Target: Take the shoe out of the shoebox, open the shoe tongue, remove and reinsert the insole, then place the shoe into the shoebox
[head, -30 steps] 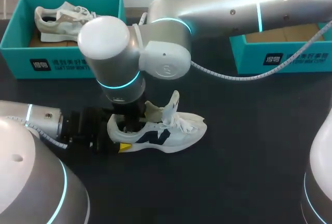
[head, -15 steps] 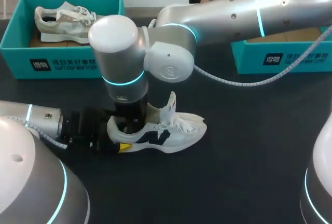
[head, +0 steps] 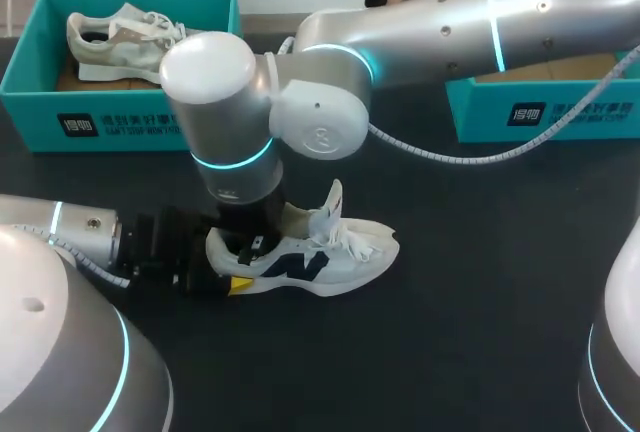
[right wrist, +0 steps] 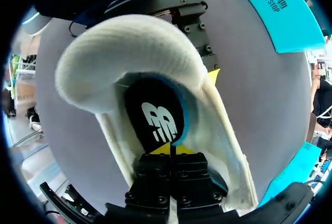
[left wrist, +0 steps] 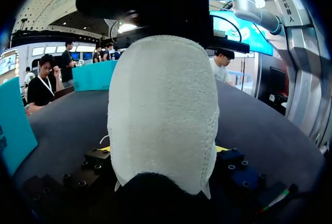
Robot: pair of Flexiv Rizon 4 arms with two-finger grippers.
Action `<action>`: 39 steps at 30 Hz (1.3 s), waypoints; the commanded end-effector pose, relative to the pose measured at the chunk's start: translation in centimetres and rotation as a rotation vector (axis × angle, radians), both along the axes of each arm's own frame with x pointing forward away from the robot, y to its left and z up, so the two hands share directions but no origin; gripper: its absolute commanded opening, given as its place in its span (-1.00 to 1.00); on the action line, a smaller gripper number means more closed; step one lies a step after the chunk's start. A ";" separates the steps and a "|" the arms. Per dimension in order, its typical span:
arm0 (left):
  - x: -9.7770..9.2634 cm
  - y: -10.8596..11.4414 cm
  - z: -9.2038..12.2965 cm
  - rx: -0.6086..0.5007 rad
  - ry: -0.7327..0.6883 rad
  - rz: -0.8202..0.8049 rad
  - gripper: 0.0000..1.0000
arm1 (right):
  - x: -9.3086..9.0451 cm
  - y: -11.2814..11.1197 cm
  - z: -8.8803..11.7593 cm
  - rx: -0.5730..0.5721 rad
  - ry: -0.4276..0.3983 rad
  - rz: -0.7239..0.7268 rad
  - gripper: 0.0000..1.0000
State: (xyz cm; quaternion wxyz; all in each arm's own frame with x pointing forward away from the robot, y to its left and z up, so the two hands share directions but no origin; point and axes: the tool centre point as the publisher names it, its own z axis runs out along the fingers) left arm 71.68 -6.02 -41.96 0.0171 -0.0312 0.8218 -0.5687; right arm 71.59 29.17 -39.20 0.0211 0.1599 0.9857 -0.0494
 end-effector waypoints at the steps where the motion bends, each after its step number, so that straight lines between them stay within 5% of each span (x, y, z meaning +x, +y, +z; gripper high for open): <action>1: 0.0 -0.2 -0.4 0.000 0.000 0.001 -1.00 | -0.5 -1.4 2.1 0.008 -0.014 -0.001 -1.00; 16: 0.0 -0.2 -0.4 0.000 0.000 0.001 -1.00 | 1.4 -3.8 7.2 0.005 -0.068 0.008 -1.00; 28: 0.0 -0.2 -0.4 0.000 0.000 0.001 -1.00 | 3.2 0.1 9.8 0.085 -0.016 0.154 -1.00; 39: 0.0 -0.2 -0.4 0.000 0.000 0.001 -1.00 | 3.0 1.6 10.9 0.140 0.058 0.196 -1.00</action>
